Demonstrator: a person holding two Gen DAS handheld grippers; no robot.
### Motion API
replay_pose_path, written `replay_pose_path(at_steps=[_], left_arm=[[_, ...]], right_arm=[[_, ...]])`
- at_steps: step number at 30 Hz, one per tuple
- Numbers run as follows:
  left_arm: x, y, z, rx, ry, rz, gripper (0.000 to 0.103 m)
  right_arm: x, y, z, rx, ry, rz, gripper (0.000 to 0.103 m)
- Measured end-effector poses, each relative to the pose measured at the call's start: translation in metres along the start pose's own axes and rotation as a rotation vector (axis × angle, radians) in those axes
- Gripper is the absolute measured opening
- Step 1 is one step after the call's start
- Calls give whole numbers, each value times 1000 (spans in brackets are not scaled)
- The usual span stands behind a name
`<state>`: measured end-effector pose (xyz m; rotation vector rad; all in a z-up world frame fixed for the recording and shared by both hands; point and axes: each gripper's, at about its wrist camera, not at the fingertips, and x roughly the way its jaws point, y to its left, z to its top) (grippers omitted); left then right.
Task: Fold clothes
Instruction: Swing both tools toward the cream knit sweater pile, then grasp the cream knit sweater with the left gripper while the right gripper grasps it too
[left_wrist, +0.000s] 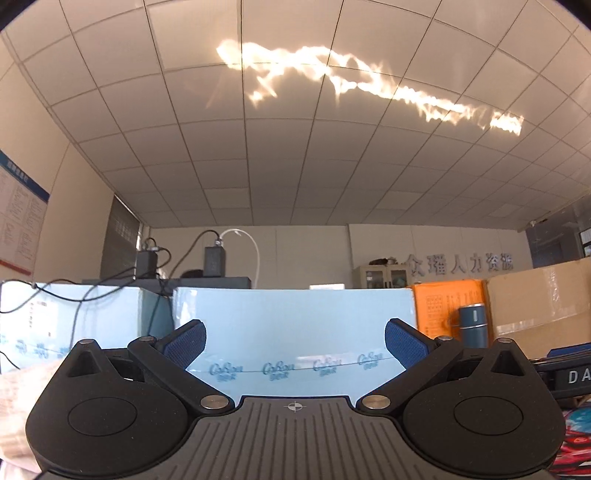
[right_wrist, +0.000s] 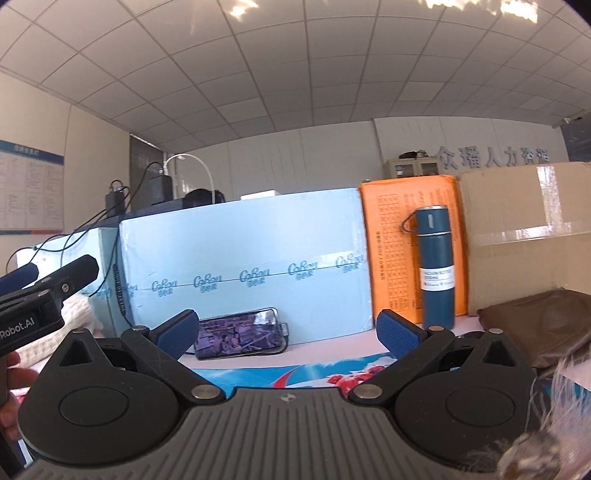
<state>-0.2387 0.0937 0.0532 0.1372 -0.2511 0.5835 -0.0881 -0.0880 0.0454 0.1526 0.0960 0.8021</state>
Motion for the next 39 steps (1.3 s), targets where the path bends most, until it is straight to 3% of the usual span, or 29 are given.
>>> replay_pose_path(at_steps=[7, 10, 13, 17, 20, 22, 25, 28, 31, 35, 39], left_arm=[[-1, 124, 35, -100, -31, 303, 103], [-1, 175, 48, -122, -57, 410, 103], [1, 229, 41, -312, -29, 446, 103], [6, 290, 5, -661, 14, 369, 103], [12, 310, -32, -802, 22, 319, 103], [11, 317, -63, -924, 16, 242, 103], [7, 331, -80, -1030, 0, 242, 102], [5, 340, -89, -1060, 38, 281, 102], [12, 349, -97, -1082, 97, 310, 102], [28, 358, -110, -1146, 162, 303, 103], [36, 352, -110, -1122, 174, 227, 103]], right_arm=[[23, 56, 12, -122, 6, 197, 103], [46, 76, 14, -75, 68, 270, 103], [72, 96, 15, -4, 146, 340, 103], [107, 123, 16, 93, 248, 432, 103], [133, 142, 17, 166, 326, 501, 103], [151, 151, 13, 221, 382, 537, 103], [181, 162, 2, 304, 463, 620, 103], [211, 179, -9, 391, 497, 668, 103], [234, 199, -19, 419, 499, 664, 103], [256, 227, -30, 402, 506, 635, 103], [277, 253, -42, 388, 512, 606, 103]])
